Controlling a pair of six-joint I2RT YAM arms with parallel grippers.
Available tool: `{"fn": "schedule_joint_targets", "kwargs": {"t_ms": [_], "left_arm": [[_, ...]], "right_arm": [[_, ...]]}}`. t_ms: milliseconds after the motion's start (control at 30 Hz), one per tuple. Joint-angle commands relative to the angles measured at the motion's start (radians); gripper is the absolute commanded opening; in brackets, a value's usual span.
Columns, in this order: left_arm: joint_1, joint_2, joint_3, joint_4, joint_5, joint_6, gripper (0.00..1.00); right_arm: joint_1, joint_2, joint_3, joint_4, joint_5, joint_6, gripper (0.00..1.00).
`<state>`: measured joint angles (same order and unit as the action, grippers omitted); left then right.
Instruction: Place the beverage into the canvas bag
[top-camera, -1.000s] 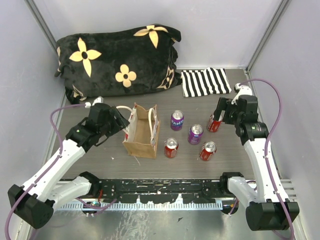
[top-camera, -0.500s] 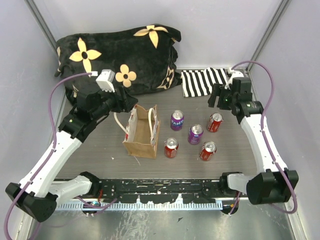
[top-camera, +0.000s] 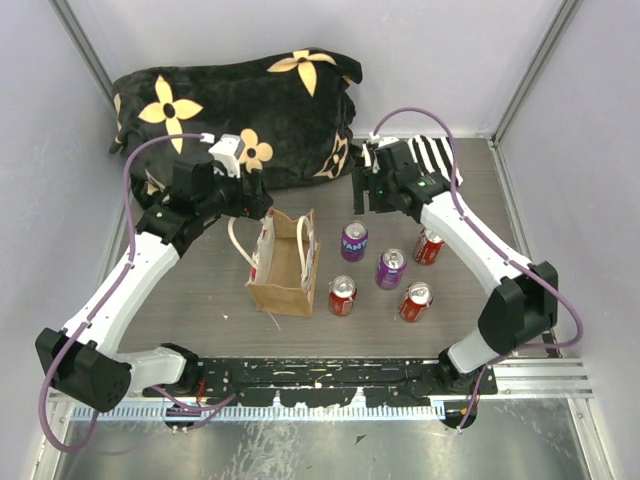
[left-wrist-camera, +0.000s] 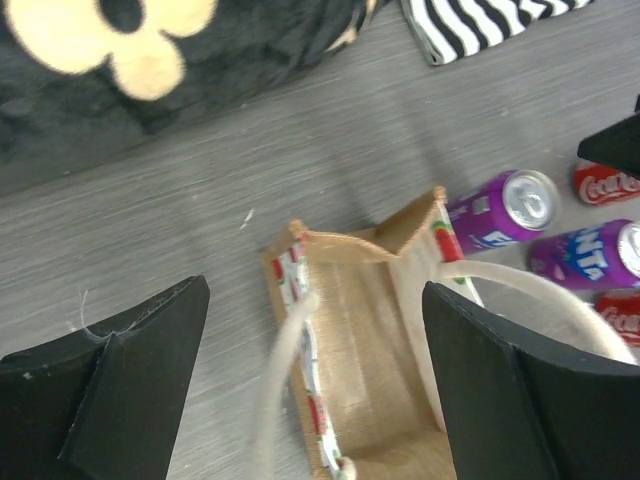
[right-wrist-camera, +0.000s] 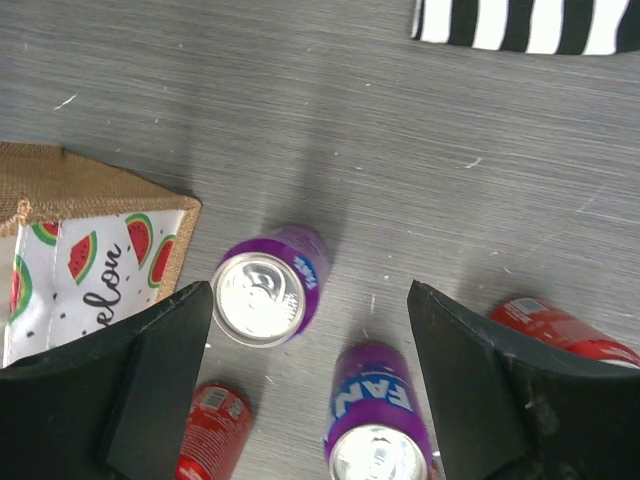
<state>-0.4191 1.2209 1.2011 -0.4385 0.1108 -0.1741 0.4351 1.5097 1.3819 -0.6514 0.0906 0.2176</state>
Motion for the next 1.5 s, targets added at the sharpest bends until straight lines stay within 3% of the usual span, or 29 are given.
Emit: {"fn": "schedule_joint_targets", "kwargs": {"t_ms": [0,267,333,367,567,867,1067,1467], "left_arm": [[0.064,-0.005,0.022,-0.038,-0.008,0.042,0.94],[0.086,-0.025,-0.019,-0.158,0.096,0.093,0.95],[0.085,-0.04,-0.048,-0.166,0.098,0.094,0.95],[0.086,-0.047,-0.066,-0.167,0.098,0.092,0.95],[0.086,-0.085,-0.104,-0.186,0.102,0.102,0.96],[0.085,-0.093,-0.049,-0.239,0.102,0.14,0.95],[0.086,-0.067,-0.078,-0.253,0.116,0.143,0.93],[0.084,-0.072,-0.009,-0.257,0.157,0.096,0.9]], "right_arm": [[0.06,0.07,0.083,0.005,0.081,0.057,0.86],[0.095,0.161,0.128,-0.037,0.117,0.078,0.89],[0.097,0.176,0.131,-0.041,0.117,0.078,0.99],[0.098,0.184,0.133,-0.045,0.117,0.08,1.0],[0.125,0.202,0.155,-0.068,0.116,0.097,1.0],[0.258,0.109,0.154,-0.198,0.272,0.205,0.98],[0.338,0.079,0.162,-0.218,0.276,0.284,0.97],[0.348,-0.003,0.105,-0.332,0.229,0.368,0.94]]}}
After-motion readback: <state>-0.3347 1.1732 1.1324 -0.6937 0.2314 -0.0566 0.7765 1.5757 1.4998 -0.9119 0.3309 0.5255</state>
